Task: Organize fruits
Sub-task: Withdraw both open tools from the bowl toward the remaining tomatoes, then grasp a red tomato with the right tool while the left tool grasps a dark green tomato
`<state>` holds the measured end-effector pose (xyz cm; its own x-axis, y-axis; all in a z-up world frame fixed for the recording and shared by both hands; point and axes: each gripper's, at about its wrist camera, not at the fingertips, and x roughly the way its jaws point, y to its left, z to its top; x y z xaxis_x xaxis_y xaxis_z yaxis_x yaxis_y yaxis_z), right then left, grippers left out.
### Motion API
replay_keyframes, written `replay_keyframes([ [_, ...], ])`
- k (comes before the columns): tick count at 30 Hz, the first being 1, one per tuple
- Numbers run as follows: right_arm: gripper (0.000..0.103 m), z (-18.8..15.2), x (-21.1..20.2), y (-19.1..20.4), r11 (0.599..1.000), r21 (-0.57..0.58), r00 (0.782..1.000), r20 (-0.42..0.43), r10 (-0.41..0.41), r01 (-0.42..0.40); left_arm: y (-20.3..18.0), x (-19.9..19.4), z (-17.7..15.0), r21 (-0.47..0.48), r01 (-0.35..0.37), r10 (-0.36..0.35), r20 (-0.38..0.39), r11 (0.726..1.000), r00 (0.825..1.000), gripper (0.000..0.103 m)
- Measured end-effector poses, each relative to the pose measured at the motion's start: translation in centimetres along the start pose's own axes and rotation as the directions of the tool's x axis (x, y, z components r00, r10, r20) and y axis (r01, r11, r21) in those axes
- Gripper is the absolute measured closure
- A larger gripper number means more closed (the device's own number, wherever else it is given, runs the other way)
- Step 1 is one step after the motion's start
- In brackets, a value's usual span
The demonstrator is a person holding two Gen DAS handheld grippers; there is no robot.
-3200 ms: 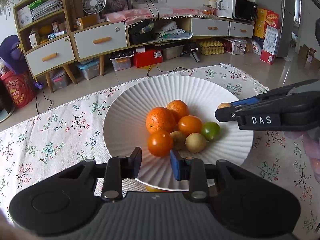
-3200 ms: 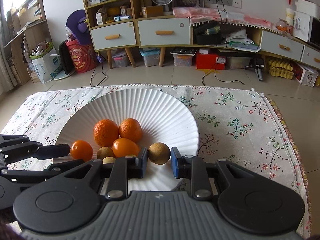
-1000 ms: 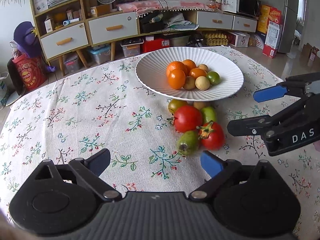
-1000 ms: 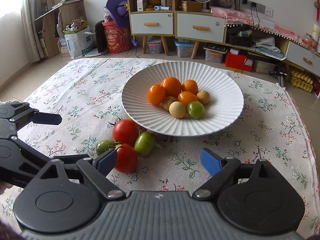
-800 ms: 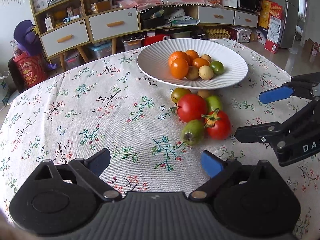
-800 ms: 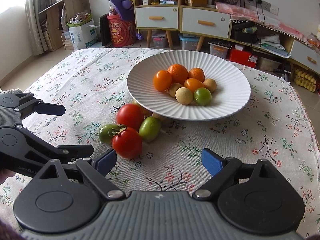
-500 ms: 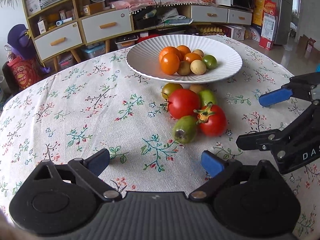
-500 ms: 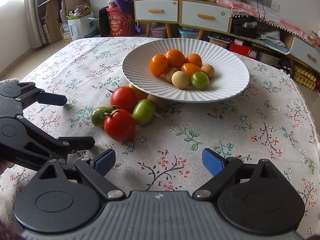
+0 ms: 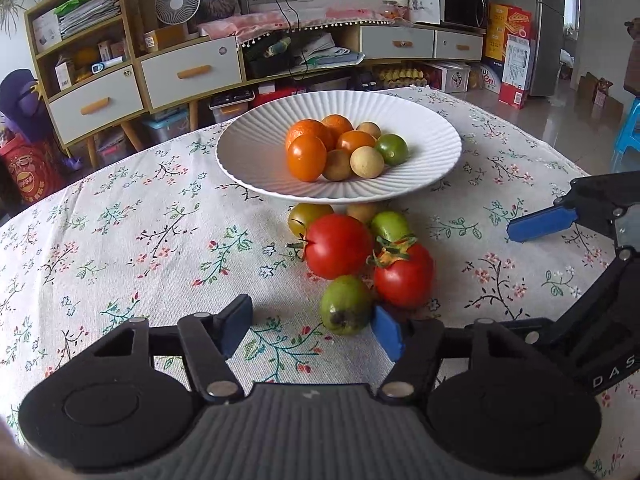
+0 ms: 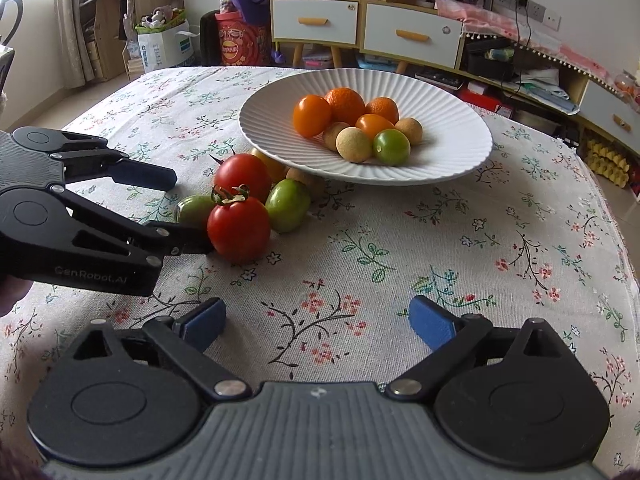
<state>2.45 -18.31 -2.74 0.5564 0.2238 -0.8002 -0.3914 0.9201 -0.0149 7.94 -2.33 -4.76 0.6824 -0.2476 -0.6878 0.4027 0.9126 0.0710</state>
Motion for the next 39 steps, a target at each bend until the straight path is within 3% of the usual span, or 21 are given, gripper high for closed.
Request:
replay_keyframes([
  [6, 0.005, 0.0, 0.0, 0.1, 1.000, -0.004, 1.000, 0.007, -0.003, 0.003, -0.7, -0.1, 0.4, 0.038, 0.043, -0.043, -0.001, 0.998, 0.999, 0.077],
  [23, 0.012, 1.5, 0.9, 2.1, 0.999, -0.017, 0.999, 0.013, 0.029, -0.029, 2.3, -2.0, -1.1, -0.026, -0.001, 0.000, -0.013, 1.000, 1.000, 0.077],
  [39, 0.053, 3.5, 1.9, 4.8, 0.998, -0.001, 0.998, 0.020, 0.057, -0.057, 4.2, -3.4, -2.5, -0.056, -0.007, 0.005, -0.026, 0.998, 1.000, 0.077],
])
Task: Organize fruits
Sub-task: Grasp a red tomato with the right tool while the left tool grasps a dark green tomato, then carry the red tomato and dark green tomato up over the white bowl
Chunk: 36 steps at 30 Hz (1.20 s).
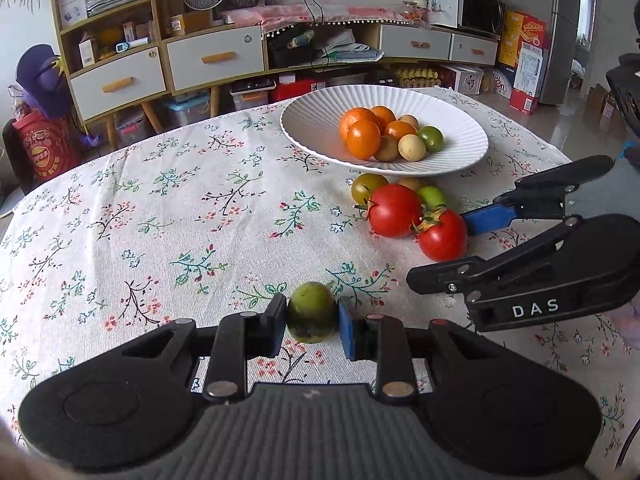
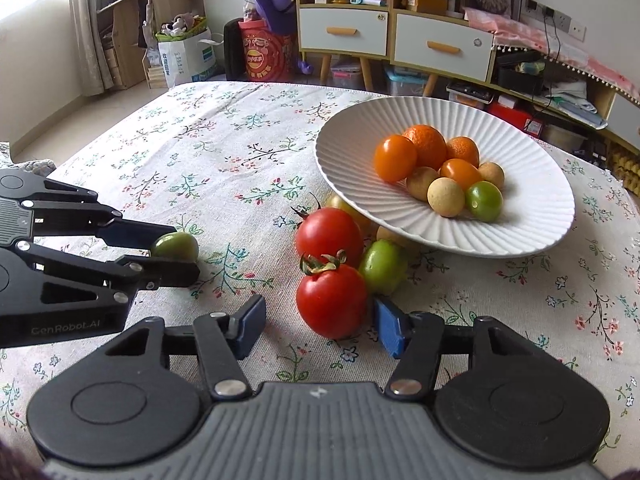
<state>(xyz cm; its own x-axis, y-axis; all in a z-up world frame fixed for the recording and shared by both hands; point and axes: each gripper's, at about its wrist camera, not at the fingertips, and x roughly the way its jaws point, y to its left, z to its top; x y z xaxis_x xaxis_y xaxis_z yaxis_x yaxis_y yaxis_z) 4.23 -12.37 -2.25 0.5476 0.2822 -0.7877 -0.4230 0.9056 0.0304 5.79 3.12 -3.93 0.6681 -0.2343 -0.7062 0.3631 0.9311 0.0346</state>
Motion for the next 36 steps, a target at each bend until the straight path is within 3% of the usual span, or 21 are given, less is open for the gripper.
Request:
replay_keyframes([
  [4, 0.068, 0.1, -0.1, -0.1, 1.000, 0.001, 1.000, 0.005, 0.000, 0.000, -0.1, 0.0, 0.0, 0.003, -0.002, 0.002, -0.001, 1.000, 1.000, 0.077],
  [36, 0.069, 0.7, -2.4, -1.3, 0.999, 0.023, 0.998, 0.042, 0.044, -0.045, -1.5, -0.3, 1.9, 0.005, 0.041, -0.041, 0.027, 0.999, 0.999, 0.077],
])
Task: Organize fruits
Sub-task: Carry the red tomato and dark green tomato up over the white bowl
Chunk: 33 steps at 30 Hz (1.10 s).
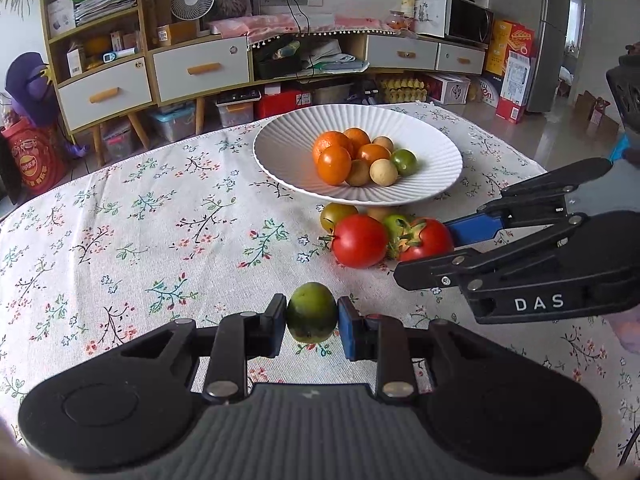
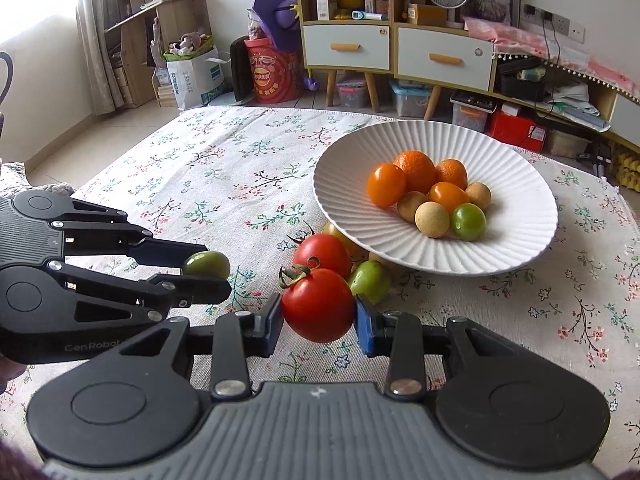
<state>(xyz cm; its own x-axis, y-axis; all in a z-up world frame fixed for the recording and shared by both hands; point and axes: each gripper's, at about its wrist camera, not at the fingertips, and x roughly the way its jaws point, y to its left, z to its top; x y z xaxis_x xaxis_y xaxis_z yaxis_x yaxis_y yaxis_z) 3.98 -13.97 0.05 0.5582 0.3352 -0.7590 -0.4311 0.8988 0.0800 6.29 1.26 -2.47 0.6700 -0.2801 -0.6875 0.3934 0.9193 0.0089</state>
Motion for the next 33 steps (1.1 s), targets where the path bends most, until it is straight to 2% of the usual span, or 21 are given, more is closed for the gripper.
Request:
replay_keyframes([
  [9, 0.069, 0.9, -1.0, -1.2, 1.000, 0.012, 0.999, 0.032, -0.015, 0.015, -1.3, 0.3, 1.5, 0.021, 0.008, -0.008, 0.025, 1.000, 1.000, 0.077],
  [17, 0.069, 2.1, -1.8, -4.3, 0.995, 0.070, 0.995, 0.074, -0.070, 0.065, -2.8, 1.1, 3.3, 0.037, 0.015, -0.017, 0.051, 0.999, 0.999, 0.077],
  [26, 0.069, 3.1, -0.8, -8.5, 0.981, 0.145, 0.988, 0.076, -0.137, 0.125, -4.1, 2.3, 5.7, 0.034, 0.014, -0.016, 0.077, 0.999, 0.997, 0.077],
  [33, 0.069, 4.0, 0.5, -10.3, 0.976, 0.174, 0.988, 0.066, -0.141, 0.127, -4.2, 4.7, 7.3, 0.003, 0.010, -0.010, 0.062, 1.000, 0.998, 0.077],
])
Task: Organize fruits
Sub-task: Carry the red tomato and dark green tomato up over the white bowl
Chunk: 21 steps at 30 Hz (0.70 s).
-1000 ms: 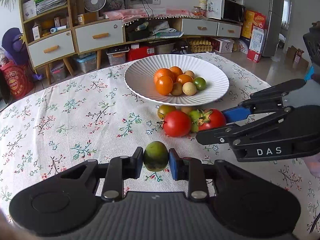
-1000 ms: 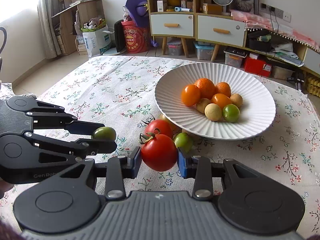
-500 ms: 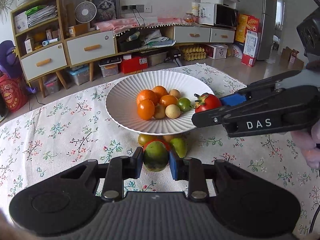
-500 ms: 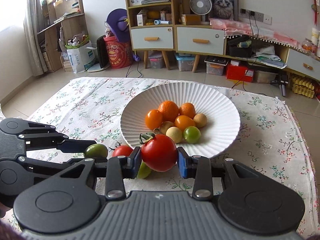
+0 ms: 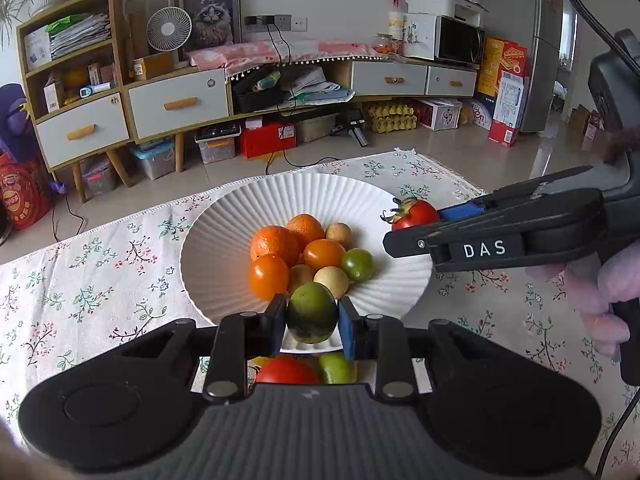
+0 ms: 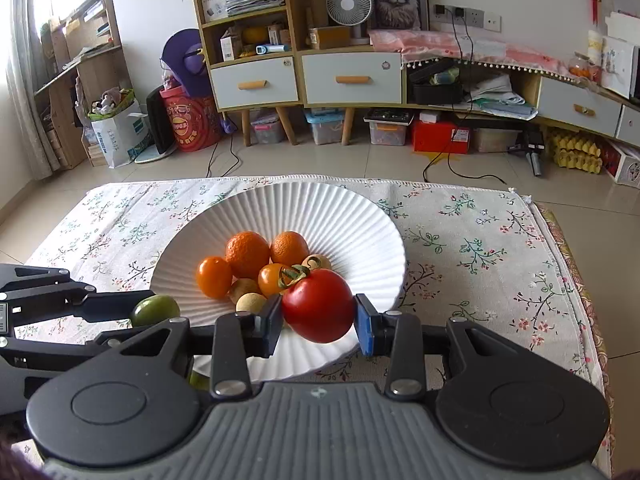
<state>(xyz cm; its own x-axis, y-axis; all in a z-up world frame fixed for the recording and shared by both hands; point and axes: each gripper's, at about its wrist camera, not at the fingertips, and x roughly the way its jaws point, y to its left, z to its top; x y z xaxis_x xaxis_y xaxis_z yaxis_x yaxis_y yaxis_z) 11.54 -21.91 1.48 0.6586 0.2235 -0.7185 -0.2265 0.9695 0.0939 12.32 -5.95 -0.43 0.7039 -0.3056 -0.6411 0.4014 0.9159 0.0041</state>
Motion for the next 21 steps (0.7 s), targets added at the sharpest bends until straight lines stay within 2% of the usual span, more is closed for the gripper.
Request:
replay_keyframes([
  [9, 0.069, -0.3, 1.2, -0.3, 1.000, -0.006, 1.000, -0.020, -0.012, 0.012, -0.5, 2.2, 0.2, 0.021, -0.029, 0.030, -0.046, 0.999, 0.998, 0.077],
  [21, 0.068, -0.2, 1.1, -0.2, 1.000, -0.024, 1.000, -0.022, -0.014, 0.014, -0.6, 2.1, 0.3, 0.056, -0.054, 0.056, -0.045, 0.997, 0.997, 0.076],
])
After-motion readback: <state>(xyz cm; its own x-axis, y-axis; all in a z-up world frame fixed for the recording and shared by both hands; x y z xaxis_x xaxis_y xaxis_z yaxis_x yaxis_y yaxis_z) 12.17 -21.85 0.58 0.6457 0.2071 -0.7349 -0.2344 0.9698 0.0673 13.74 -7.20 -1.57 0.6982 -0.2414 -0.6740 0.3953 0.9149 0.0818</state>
